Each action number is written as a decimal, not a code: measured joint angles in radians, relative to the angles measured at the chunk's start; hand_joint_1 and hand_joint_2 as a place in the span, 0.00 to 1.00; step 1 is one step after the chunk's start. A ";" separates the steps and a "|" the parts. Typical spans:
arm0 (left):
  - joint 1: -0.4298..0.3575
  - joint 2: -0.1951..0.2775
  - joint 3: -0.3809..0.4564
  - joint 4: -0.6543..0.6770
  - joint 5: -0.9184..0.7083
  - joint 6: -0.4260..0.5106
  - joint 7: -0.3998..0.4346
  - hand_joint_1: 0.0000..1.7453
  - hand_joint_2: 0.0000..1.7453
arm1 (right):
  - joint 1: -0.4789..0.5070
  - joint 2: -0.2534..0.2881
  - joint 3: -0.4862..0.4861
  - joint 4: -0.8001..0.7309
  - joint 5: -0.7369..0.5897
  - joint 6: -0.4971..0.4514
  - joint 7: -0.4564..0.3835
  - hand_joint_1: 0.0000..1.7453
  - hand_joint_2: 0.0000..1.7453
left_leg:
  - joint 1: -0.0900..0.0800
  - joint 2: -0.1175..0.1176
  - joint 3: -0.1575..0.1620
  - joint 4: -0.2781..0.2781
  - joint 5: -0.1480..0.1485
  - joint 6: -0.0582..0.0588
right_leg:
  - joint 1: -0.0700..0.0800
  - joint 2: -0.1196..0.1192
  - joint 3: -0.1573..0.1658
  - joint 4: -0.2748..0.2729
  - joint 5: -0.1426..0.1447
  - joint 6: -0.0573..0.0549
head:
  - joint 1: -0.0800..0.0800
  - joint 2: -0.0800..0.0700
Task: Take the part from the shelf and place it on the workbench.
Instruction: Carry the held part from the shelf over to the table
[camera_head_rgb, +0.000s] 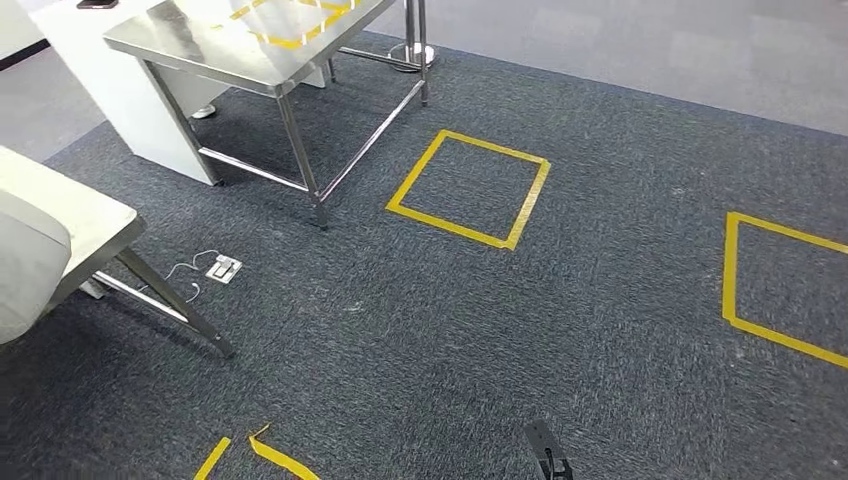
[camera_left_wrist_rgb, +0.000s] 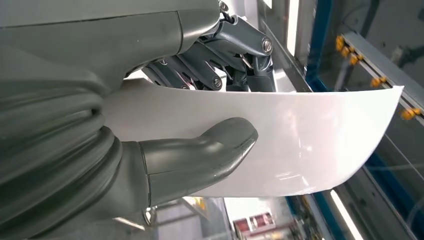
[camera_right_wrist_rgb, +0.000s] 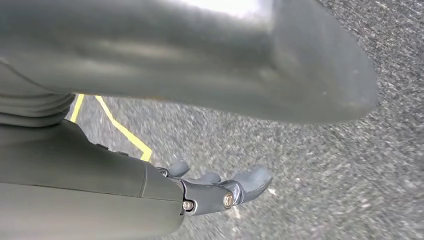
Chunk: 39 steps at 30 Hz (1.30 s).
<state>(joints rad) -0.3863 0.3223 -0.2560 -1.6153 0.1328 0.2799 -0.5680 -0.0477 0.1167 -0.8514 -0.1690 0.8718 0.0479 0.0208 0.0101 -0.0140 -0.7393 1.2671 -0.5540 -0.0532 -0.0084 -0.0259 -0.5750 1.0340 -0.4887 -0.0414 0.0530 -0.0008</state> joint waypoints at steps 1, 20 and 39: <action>0.001 0.001 0.000 0.001 0.001 0.000 0.001 1.00 1.00 | 0.000 0.000 0.000 0.000 0.000 0.000 0.000 0.00 0.00 | 0.000 0.004 -0.011 0.032 -0.008 0.001 | 0.003 -0.016 0.000 0.000 -0.001 -0.002 | 0.000 0.000; -0.015 0.017 0.010 0.000 0.005 0.000 0.002 1.00 1.00 | -0.004 0.006 0.000 0.000 0.014 0.000 -0.001 0.00 0.00 | 0.008 -0.071 0.126 -0.238 0.122 0.047 | -0.015 0.059 -0.039 0.109 -0.037 0.061 | 0.013 0.000; 0.004 0.060 0.021 -0.020 0.010 0.014 0.001 1.00 1.00 | -0.006 0.006 0.000 0.000 0.019 0.004 -0.004 0.00 0.00 | -0.012 0.069 0.134 -0.233 0.105 0.031 | 0.008 -0.101 0.018 0.006 -0.017 0.026 | 0.004 0.000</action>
<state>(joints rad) -0.3820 0.3820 -0.2346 -1.6353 0.1432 0.2936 -0.5666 -0.0535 0.1225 -0.8511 -0.1690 0.8903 0.0519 0.0165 -0.0023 0.0548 -0.6053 1.0341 -0.4494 -0.0222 -0.0007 -0.1270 -0.5574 1.0398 -0.5060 -0.0150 0.0575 -0.0008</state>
